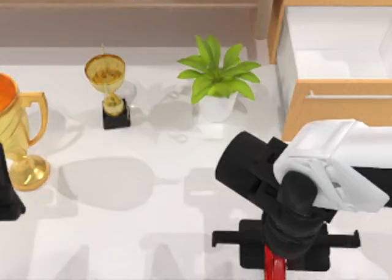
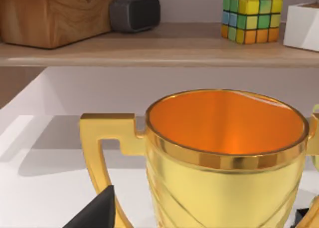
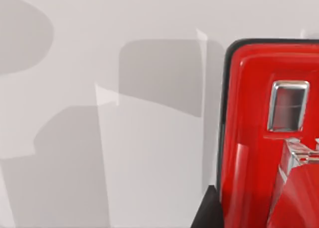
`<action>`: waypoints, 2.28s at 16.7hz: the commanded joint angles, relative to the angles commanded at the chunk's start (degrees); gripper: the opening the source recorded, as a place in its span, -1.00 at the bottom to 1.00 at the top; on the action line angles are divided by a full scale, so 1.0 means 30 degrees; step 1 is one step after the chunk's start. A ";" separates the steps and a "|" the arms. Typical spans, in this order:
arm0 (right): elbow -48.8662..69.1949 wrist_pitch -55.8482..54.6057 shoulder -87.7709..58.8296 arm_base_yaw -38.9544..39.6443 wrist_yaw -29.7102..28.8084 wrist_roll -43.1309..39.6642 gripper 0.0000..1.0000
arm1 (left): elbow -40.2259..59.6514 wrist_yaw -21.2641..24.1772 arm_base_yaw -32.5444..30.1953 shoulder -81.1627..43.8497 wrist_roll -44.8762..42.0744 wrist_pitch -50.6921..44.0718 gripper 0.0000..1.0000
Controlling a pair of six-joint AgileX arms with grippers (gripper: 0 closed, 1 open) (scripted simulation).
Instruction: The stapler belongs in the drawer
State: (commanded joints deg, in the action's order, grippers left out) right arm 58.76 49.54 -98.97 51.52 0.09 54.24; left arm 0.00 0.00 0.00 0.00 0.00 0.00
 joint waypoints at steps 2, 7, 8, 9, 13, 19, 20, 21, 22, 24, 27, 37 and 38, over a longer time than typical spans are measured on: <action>-0.0052 -0.0053 -0.0081 0.0010 0.0011 0.0028 -1.00 | 0.0000 0.0000 0.0000 0.0000 0.0000 0.0000 1.00; 0.2560 0.0346 -0.0088 -0.1172 -0.0278 -0.1504 -1.00 | 0.0000 0.0000 0.0000 0.0000 0.0000 0.0000 1.00; 0.3480 0.0518 -0.0160 -0.1666 -0.0382 -0.2044 -1.00 | 0.0000 0.0000 0.0000 0.0000 0.0000 0.0000 1.00; 0.4490 0.0718 -0.0269 -0.2238 -0.0495 -0.2639 -1.00 | 0.0000 0.0000 0.0000 0.0000 0.0000 0.0000 1.00; 0.9112 0.1718 -0.1150 -0.5153 -0.0991 -0.5406 -1.00 | 0.0000 0.0000 0.0000 0.0000 0.0000 0.0000 1.00; 1.6117 0.3568 -0.4201 -1.0196 -0.1457 -0.9972 -1.00 | 0.0000 0.0000 0.0000 0.0000 0.0000 0.0000 1.00; 1.7101 0.3930 -0.4947 -1.0966 -0.1456 -1.0697 -1.00 | 0.0000 0.0000 0.0000 0.0000 0.0000 0.0000 1.00; 1.7980 0.4322 -0.5767 -1.1679 -0.1424 -1.1393 -1.00 | 0.0000 0.0000 0.0000 0.0000 0.0000 0.0000 1.00; 1.8742 0.4745 -0.6652 -1.2328 -0.1359 -1.2054 -1.00 | 0.0000 0.0000 0.0000 0.0000 0.0000 0.0000 1.00; 1.9925 0.5669 -0.8542 -1.3405 -0.1142 -1.3247 -1.00 | 0.0000 0.0000 0.0000 0.0000 0.0000 0.0000 1.00; 2.1050 0.7007 -1.1262 -1.4376 -0.0647 -1.4607 -1.00 | 0.0000 0.0000 0.0000 0.0000 0.0000 0.0000 1.00; 2.1721 0.8081 -1.3555 -1.4570 -0.0012 -1.5421 -1.00 | 0.0000 0.0000 0.0000 0.0000 0.0000 0.0000 1.00; 2.1617 0.7941 -1.3546 -1.4582 -0.0007 -1.5425 -1.00 | 0.0000 0.0000 0.0000 0.0000 0.0000 0.0000 1.00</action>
State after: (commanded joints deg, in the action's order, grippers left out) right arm 123.61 73.36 -139.61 7.78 0.07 7.96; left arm 0.00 0.00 0.00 0.00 0.00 0.00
